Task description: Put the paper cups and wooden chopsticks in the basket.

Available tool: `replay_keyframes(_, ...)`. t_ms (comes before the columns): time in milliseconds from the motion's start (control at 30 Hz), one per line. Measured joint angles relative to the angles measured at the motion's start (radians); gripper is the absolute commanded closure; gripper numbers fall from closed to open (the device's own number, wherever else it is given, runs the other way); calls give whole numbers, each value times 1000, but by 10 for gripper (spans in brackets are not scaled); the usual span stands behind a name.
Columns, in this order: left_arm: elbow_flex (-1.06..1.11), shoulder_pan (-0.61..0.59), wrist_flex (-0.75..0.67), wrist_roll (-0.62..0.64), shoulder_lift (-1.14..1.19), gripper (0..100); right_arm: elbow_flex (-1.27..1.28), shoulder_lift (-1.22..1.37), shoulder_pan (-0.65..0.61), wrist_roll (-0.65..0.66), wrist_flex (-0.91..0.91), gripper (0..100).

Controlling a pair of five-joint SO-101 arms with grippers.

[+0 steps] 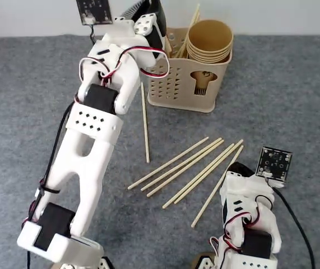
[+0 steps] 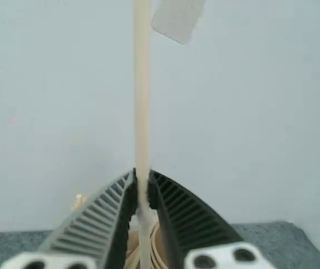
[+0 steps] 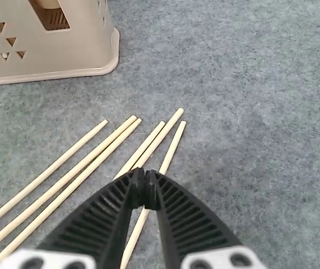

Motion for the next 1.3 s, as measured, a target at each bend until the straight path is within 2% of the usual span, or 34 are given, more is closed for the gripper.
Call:
replay_keyframes(233,166,-9,-282,-2,2,989,0,0,0,0,0,990)
replay_keyframes(400,270,-9,-417,-78,2,989,0,0,0,0,0,990)
replay_keyframes(800,305,-52,-483,-100,92,989,0,0,0,0,0,990)
replay_keyframes(1033,305,-97,-624,-101,204,989,0,0,0,0,0,990)
replay_keyframes(1300,305,-97,-635,-101,216,976,0,0,0,0,0,990)
